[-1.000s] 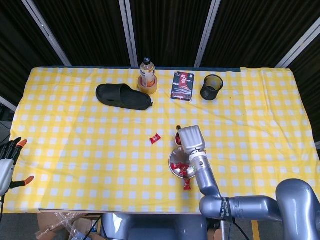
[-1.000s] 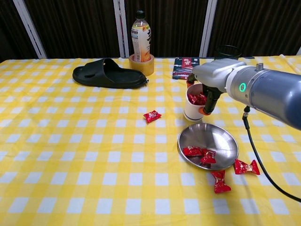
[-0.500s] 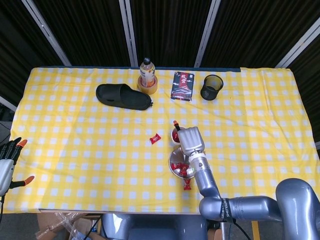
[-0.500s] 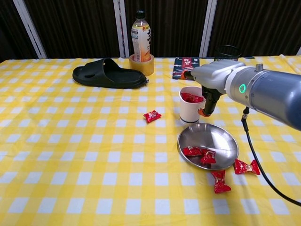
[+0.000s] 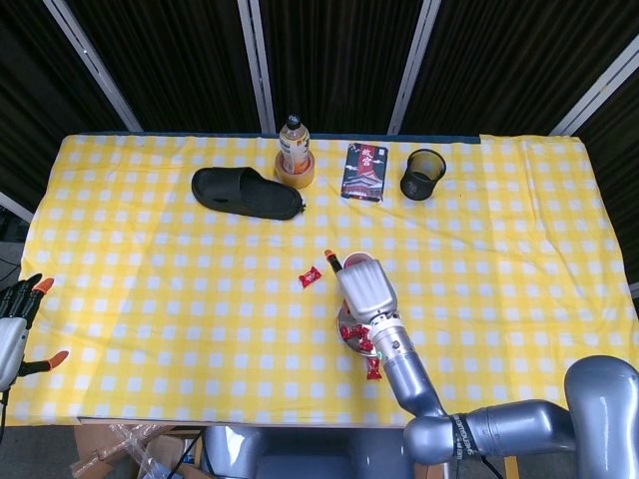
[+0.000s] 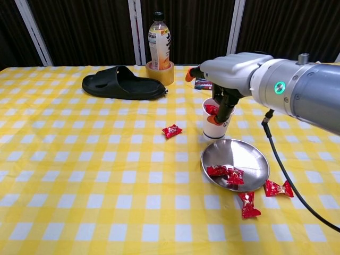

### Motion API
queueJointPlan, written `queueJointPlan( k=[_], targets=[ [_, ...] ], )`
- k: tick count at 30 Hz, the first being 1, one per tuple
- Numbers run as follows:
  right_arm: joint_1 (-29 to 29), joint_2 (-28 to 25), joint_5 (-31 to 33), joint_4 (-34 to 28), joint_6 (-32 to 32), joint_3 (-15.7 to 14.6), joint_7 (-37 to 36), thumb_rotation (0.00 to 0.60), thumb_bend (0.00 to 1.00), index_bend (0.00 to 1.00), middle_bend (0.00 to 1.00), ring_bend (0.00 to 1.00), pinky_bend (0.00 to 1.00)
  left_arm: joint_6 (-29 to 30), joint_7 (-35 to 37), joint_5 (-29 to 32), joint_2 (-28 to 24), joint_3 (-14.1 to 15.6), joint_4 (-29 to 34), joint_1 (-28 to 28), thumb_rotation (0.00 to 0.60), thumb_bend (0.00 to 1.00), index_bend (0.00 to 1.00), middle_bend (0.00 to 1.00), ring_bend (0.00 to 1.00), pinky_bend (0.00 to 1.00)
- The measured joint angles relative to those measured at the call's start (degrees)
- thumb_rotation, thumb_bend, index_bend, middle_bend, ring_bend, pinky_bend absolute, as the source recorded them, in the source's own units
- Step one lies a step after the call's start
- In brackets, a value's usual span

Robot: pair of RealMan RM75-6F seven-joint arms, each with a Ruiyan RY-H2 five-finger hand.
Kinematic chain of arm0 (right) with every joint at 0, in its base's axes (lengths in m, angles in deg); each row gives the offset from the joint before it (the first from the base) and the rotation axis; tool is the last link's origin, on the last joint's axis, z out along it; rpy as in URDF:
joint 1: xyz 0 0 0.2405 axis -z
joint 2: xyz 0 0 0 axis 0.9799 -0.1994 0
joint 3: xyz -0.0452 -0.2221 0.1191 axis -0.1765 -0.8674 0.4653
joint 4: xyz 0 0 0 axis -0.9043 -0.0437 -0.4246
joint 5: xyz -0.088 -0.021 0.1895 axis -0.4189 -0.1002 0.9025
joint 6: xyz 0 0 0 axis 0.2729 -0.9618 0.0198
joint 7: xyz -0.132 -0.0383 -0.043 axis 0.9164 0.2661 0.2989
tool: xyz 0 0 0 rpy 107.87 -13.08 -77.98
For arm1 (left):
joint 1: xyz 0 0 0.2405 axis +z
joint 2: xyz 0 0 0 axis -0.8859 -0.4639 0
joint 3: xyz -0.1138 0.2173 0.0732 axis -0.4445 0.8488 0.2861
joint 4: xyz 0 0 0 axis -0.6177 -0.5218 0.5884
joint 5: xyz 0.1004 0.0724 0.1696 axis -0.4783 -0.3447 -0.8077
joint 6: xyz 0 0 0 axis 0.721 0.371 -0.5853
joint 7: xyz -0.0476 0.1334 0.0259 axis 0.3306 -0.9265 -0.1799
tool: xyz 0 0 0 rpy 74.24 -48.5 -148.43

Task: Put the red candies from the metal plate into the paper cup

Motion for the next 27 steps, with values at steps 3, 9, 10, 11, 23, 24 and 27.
queueJointPlan(
  k=[3, 9, 10, 11, 23, 24, 27],
  targets=[
    [-0.8, 0.7, -0.5, -0.8, -0.3, -0.1, 1.1, 0.600, 0.32, 0.21, 0.86, 0.92, 0.98, 0.1, 0.0, 0.0, 0.0, 0.0, 0.1, 0.0, 0.600, 0.05, 0.00, 0.00, 0.00, 0.00],
    [-2.2, 4.9, 0.3, 2.0, 0.2, -0.1, 1.5, 0.600, 0.31, 0.22, 0.86, 0.92, 0.98, 0.0, 0.3, 0.0, -0.1, 0.0, 0.0, 0.0, 0.600, 0.05, 0.00, 0.00, 0.00, 0.00],
    [-2.4, 5.9, 0.4, 3.0, 0.3, -0.1, 1.4, 0.600, 0.31, 0.23, 0.85, 0.92, 0.98, -0.1, 0.4, 0.1, -0.1, 0.0, 0.0, 0.0, 0.600, 0.05, 0.00, 0.00, 0.00, 0.00],
    [-2.6, 6.7, 0.4, 3.9, 0.5, 0.0, 1.3, 0.600, 0.31, 0.23, 0.85, 0.92, 0.98, -0.2, 0.5, 0.1, -0.2, 0.0, 0.0, 0.0, 0.600, 0.05, 0.00, 0.00, 0.00, 0.00],
    [-4.9, 15.5, 2.1, 18.3, 4.1, 2.6, -1.4, 0.600, 0.31, 0.32, 0.86, 0.92, 0.98, -0.9, 1.0, 0.5, -0.5, 0.0, 0.0, -0.2, 0.600, 0.05, 0.00, 0.00, 0.00, 0.00],
    [-5.0, 15.9, 2.2, 19.3, 4.6, 2.7, -1.6, 0.600, 0.31, 0.32, 0.86, 0.92, 0.98, -0.9, 1.0, 0.5, -0.5, 0.0, 0.0, -0.2, 0.600, 0.05, 0.00, 0.00, 0.00, 0.00],
    [-5.2, 17.0, 2.5, 22.1, 6.0, 3.0, -2.3, 0.600, 0.31, 0.32, 0.86, 0.92, 0.98, -1.2, 0.9, 0.7, -0.5, 0.0, 0.0, -0.3, 0.600, 0.05, 0.00, 0.00, 0.00, 0.00]
  ],
)
